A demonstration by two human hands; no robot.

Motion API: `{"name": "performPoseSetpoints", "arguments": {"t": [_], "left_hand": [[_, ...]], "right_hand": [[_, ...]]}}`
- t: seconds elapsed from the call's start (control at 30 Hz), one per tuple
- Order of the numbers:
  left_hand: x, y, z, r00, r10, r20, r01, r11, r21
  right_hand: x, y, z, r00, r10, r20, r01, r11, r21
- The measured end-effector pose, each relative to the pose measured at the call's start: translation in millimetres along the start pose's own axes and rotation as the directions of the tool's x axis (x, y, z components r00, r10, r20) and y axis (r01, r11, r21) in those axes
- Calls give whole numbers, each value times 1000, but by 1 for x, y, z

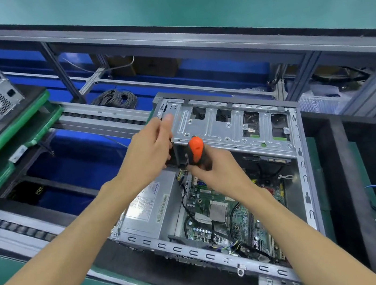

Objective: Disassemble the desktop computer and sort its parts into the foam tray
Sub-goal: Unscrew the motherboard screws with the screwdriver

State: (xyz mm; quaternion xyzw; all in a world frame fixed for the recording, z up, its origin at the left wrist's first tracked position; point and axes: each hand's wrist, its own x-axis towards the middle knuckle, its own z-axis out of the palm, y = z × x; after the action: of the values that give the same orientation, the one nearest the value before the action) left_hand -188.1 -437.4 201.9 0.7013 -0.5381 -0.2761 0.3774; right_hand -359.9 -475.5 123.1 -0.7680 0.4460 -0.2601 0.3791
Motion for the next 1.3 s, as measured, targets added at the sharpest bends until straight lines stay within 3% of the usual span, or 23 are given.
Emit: {"name": "performPoseSetpoints", "arguments": {"t": [0.13,0.3,0.43,0.6,0.77,0.83,0.9,1.03,1.17,1.3], "left_hand": [[-7,-11,15,993,-111,28,115,977,-178],[-8,-13,38,946,-282,163,325,853,-409],[-9,2,64,928,-259,270,341,881,-329],[-16,12,93,798,-264,542,449,860,-242],[-14,-7,119,805,-306,508,376,926,-39],[-13,-15,128,832,-239,501,199,971,133],[-13,-17,140,807,-149,571,-25,958,285],[-11,-23,161,747,-116,654,-221,885,410],[-4,-42,162,835,-56,548,-238,860,451],[1,-57,157,833,-92,545,-224,846,484]], "right_hand": [[-5,-6,-20,994,32,-103,-23,996,84],[-15,-23,-52,967,28,-253,33,972,233],[-27,-33,-71,934,61,-351,83,920,383],[-39,-30,-85,927,98,-361,63,911,408],[-54,-18,-108,834,199,-515,41,908,416],[-62,-9,-119,824,194,-533,2,939,345],[-70,1,-120,846,176,-503,-74,974,216],[-84,17,-111,877,178,-447,-166,984,67],[-88,29,-102,894,149,-423,-189,980,-54],[-86,30,-98,897,107,-429,-181,974,-136]]}}
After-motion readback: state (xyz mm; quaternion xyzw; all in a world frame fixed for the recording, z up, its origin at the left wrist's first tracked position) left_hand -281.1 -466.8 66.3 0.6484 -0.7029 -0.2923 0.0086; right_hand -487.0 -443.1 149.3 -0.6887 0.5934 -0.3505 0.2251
